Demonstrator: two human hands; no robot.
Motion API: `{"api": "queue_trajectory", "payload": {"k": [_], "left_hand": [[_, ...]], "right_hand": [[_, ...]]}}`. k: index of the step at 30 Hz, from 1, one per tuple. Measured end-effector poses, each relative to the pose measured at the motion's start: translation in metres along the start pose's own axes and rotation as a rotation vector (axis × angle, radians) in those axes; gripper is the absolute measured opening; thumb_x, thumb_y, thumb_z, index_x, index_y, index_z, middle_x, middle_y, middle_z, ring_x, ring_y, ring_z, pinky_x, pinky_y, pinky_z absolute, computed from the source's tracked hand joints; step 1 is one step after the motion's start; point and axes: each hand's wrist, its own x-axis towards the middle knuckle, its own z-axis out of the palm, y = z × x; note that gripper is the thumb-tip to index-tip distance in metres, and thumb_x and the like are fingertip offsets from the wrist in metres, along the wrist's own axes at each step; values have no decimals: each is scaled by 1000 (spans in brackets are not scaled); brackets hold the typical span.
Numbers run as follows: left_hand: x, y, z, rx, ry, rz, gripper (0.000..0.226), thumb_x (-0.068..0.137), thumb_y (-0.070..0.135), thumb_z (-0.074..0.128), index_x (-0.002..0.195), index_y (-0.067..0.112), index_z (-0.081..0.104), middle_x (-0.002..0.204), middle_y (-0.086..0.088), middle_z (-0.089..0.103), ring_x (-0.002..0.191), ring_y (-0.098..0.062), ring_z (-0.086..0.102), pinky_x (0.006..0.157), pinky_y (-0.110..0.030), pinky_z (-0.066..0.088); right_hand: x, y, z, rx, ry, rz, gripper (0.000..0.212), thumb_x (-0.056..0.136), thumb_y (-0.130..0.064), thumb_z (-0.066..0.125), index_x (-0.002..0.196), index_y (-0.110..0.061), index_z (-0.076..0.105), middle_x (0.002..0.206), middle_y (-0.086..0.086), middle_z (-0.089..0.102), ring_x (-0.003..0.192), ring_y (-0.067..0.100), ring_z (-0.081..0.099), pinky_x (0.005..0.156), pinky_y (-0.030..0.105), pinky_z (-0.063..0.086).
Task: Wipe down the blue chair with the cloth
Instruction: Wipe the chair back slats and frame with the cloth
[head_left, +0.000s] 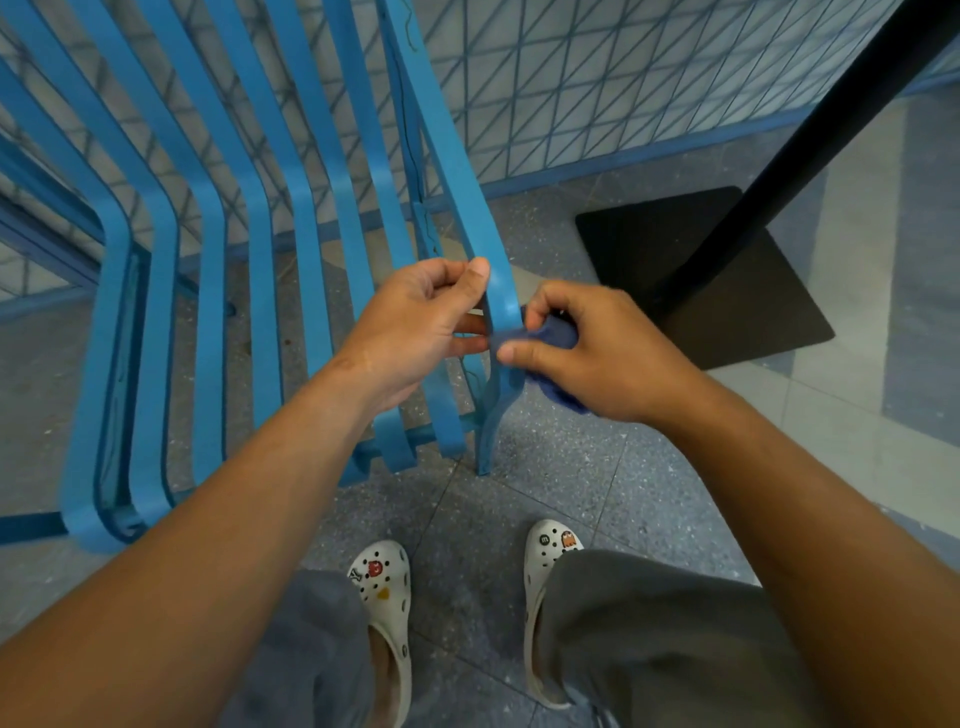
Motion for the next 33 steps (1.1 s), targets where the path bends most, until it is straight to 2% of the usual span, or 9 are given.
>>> {"api": "queue_trajectory", "payload": {"k": [3,6,8,11,16,23,28,30,33], "left_hand": [[-1,0,-1,30,-3,9,24,103,31,54,104,8,63,95,-7,73,88,-23,72,81,-36,62],[-1,0,-4,77,-9,15,20,102,30,57,103,12,63,94,-6,72,85,-23,71,79,-36,61],[-1,-1,-7,116,-24,22,19,101,31,57,103,13,64,94,-5,74,83,-20,72,78,-35,61],[0,-1,-8,145,-48,27,20,102,31,57,103,13,65,97,-7,75,83,-18,73,79,-35,61],[1,-3,-10,213,-30,67,19,101,35,58,101,17,64,85,2,74,81,-16,74,82,-38,61],[-4,-1,-11,411,-6,162,22,100,39,58,104,19,66,92,0,74,84,-18,73,84,-44,61],[-6,-4,-13,530,-11,227,26,100,42,57,101,19,68,89,0,73,81,-15,72,82,-45,60],[-7,-5,-14,556,-29,236,25,100,42,57,99,19,68,87,0,73,81,-16,72,82,-44,60],[-6,-6,-15,565,-57,220,29,99,44,58,100,17,69,90,-3,74,83,-18,72,81,-46,60]], "right_hand": [[9,-7,0,97,136,-43,26,91,-36,74,89,-16,59,74,5,68,61,16,62,55,37,51],[12,2,-5,13,-25,-31,27,88,-39,76,90,-19,58,81,-2,66,72,5,61,65,36,53],[8,9,-6,-84,-133,-11,29,86,-41,77,91,-19,58,81,-1,68,76,10,66,69,41,56],[2,8,-4,-88,-175,0,29,88,-38,75,92,-15,57,73,6,71,61,19,68,58,46,57],[9,-1,-1,-115,105,-115,28,90,-45,72,89,-22,57,77,-1,66,70,14,61,61,39,51],[5,11,-4,-137,-148,-68,30,88,-41,73,95,-19,54,87,-2,66,80,13,64,70,42,55],[7,4,-7,-107,-22,-113,26,89,-40,73,93,-22,54,84,-4,65,75,6,62,63,27,52],[8,7,-6,-99,-59,-97,27,88,-39,75,94,-22,54,83,-5,64,72,2,60,60,19,49],[8,24,4,-289,-276,-14,30,86,-41,77,102,-23,59,89,-6,65,80,5,62,77,36,56]]}}
